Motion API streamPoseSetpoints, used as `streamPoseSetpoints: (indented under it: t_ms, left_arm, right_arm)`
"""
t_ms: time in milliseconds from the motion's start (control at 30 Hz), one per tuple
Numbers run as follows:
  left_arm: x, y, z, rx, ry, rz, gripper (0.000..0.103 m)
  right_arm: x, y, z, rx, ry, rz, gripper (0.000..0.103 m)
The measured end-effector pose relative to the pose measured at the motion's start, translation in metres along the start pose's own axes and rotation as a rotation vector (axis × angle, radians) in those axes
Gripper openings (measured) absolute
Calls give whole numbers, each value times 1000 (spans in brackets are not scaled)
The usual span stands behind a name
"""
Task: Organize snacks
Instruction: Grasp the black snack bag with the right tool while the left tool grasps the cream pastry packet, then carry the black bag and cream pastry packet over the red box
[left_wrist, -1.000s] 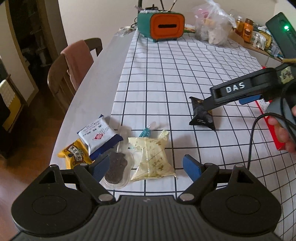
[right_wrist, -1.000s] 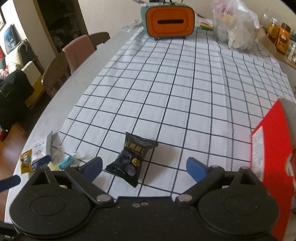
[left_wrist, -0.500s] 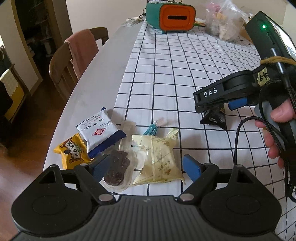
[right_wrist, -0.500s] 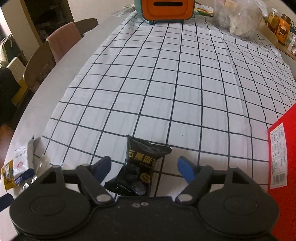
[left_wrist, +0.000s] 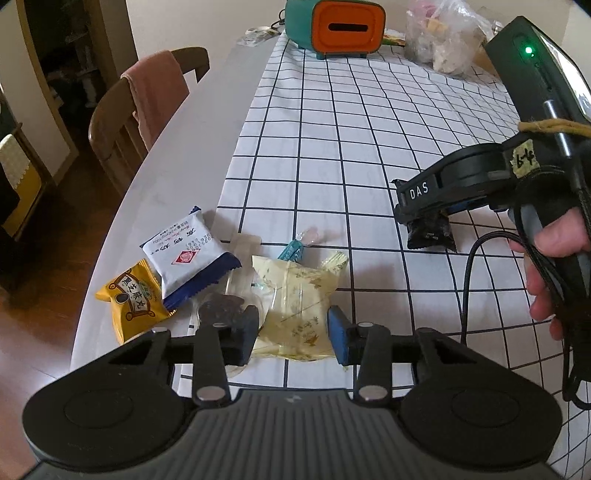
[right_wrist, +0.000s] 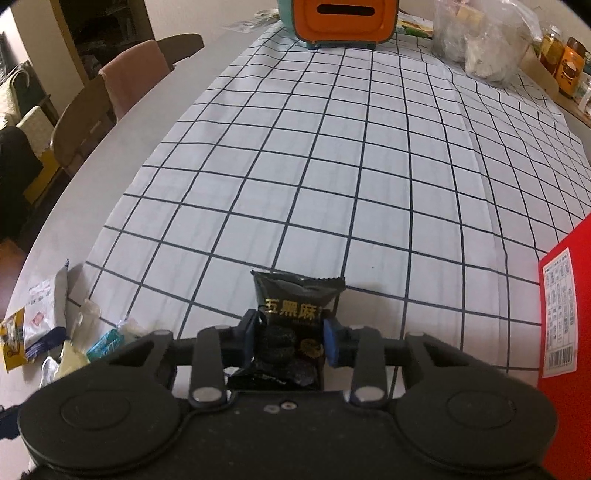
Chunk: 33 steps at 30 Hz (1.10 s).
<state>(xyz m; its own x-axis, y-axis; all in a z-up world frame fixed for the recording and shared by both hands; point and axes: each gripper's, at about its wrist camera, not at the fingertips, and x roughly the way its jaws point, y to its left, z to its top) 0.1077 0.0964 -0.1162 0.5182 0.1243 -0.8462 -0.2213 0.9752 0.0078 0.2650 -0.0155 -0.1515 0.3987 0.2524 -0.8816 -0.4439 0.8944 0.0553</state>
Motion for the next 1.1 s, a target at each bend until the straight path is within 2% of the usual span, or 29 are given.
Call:
streamPoseSetpoints:
  t_ms: [167, 600, 767, 867, 1100]
  left_arm:
    - [0, 0, 0, 1, 6, -4, 34]
    - [-14, -5, 0, -12, 14, -19, 33]
    - [-25, -13, -1, 9, -5, -24, 22]
    - [-30, -17, -2, 15, -12, -23, 21]
    - [-33, -5, -4, -45, 8, -39, 21]
  right_arm:
    - [-6, 0, -6, -11, -4, -4, 32]
    - [-40, -4, -19, -3, -30, 27, 32]
    - [-60, -10, -26, 6, -54, 44, 32]
    - [-73, -15, -30, 6, -70, 57, 32]
    - [-106, -26, -49, -4, -98, 107, 32]
